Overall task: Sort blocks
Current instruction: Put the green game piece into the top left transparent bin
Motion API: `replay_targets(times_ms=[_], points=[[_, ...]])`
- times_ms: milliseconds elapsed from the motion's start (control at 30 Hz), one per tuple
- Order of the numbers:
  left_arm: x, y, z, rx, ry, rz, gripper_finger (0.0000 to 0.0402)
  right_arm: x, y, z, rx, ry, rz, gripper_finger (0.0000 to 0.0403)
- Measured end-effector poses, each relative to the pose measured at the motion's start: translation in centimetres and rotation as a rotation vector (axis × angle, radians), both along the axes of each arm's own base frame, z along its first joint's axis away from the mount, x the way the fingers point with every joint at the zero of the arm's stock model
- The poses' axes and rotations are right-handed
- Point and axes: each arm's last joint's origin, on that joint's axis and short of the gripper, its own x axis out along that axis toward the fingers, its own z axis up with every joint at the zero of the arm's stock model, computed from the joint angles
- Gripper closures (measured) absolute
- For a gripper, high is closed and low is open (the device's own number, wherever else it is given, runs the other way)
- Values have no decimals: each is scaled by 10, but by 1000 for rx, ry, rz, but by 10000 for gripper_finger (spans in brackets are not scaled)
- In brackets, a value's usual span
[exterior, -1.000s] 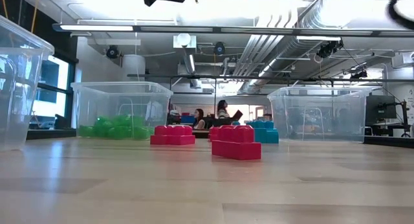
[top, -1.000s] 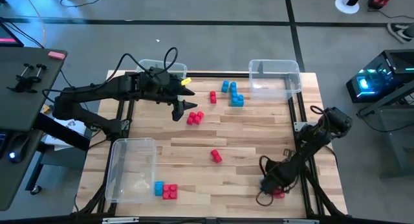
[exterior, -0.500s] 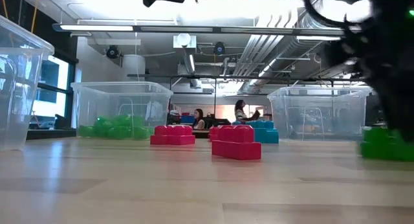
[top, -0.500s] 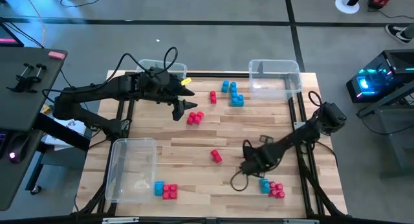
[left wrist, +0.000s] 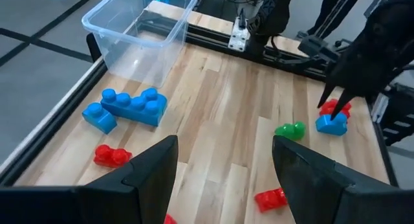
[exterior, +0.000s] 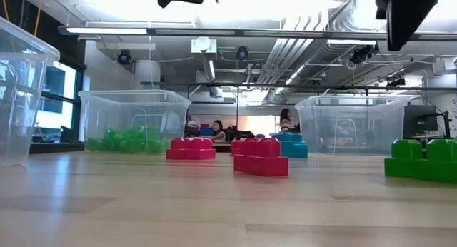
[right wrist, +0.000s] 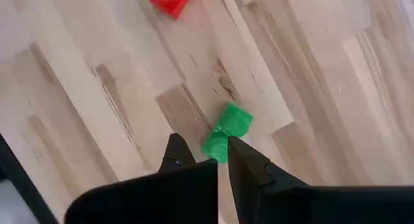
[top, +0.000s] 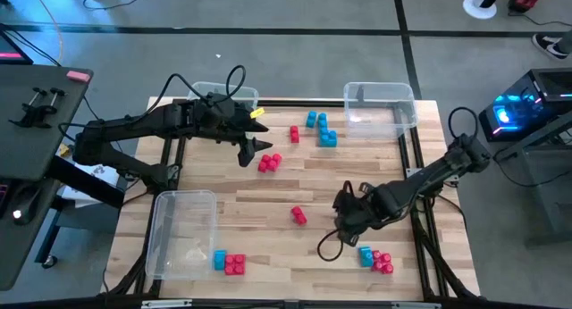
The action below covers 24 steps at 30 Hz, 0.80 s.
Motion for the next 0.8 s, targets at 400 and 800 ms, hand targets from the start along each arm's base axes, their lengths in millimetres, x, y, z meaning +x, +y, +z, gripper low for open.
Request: replay_targets(times_ms=[400,800], points=[[0,0,-1,19,11,0,163,5,-18,-12,120,52,-358,320],[-1,3,-1,77,31,-29,163,-14,-22,-69,166,216,-380,150]])
